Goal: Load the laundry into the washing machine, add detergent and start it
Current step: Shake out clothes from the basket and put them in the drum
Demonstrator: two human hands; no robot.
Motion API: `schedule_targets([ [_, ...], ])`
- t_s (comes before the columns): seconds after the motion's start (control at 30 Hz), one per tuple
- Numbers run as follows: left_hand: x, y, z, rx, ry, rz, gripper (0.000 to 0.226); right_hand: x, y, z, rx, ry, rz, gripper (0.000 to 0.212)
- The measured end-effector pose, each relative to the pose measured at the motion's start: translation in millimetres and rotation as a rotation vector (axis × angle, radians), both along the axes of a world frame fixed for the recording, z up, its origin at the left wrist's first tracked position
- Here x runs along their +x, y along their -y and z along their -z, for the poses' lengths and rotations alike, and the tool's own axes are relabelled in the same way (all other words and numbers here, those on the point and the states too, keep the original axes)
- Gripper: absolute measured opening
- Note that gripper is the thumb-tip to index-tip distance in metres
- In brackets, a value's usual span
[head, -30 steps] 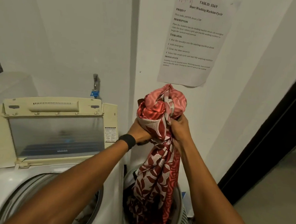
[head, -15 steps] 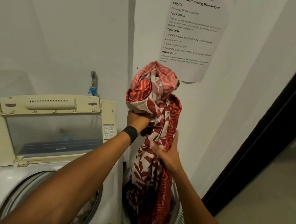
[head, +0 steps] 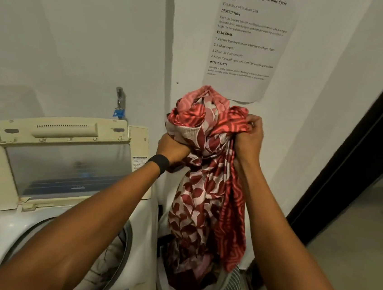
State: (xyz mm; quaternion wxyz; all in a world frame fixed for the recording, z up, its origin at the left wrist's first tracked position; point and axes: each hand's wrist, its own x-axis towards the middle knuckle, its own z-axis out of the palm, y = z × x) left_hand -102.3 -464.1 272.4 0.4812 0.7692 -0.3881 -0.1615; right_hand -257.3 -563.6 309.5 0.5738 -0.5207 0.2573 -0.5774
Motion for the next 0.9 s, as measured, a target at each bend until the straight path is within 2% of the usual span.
schedule_targets([
  [0.1,-11,-11,-19,0.101,-0.146,0.381,0.024,12,-3,10,0.065,-0.064,-0.037,0.033],
  [0.2,-12,-15,-17,0.17,-0.195,0.498,0.031,13,-7,19,0.143,-0.038,-0.07,0.032],
  [0.27,-11,-9,-11,0.143,-0.13,0.446,0.032,11,-13,24,0.236,0.032,-0.121,0.021],
  [0.37,-10,5,2,0.07,-0.068,0.271,0.033,11,-22,33,0.448,0.066,-0.259,0.037],
  [0.4,-13,8,6,0.035,-0.094,0.208,0.041,11,-23,33,0.489,0.112,-0.341,0.043],
  [0.5,-22,16,19,-0.123,-0.297,0.044,0.075,3,-25,29,0.442,0.154,-0.484,0.053],
  [0.57,-27,19,20,-0.178,-0.346,0.002,0.076,-2,-25,31,0.381,0.101,-0.451,0.039],
  [0.63,-27,22,18,-0.18,-0.381,-0.011,0.063,-7,-24,38,0.222,-0.033,-0.323,0.028],
  [0.67,-27,23,17,-0.195,-0.407,-0.022,0.05,-11,-26,45,0.087,-0.149,-0.243,0.034],
  [0.7,-28,23,13,-0.2,-0.417,-0.036,0.038,-13,-30,55,-0.056,-0.273,-0.173,0.048],
  [0.77,-29,26,6,-0.222,-0.418,-0.053,0.032,-20,-43,86,-0.19,-0.458,-0.052,0.092],
  [0.83,-30,28,-4,-0.25,-0.422,-0.023,0.037,-27,-53,132,-0.116,-0.638,-0.052,0.125],
  [0.9,-32,25,-15,-0.251,-0.419,-0.011,0.034,-31,-58,176,0.012,-0.872,-0.181,0.135],
])
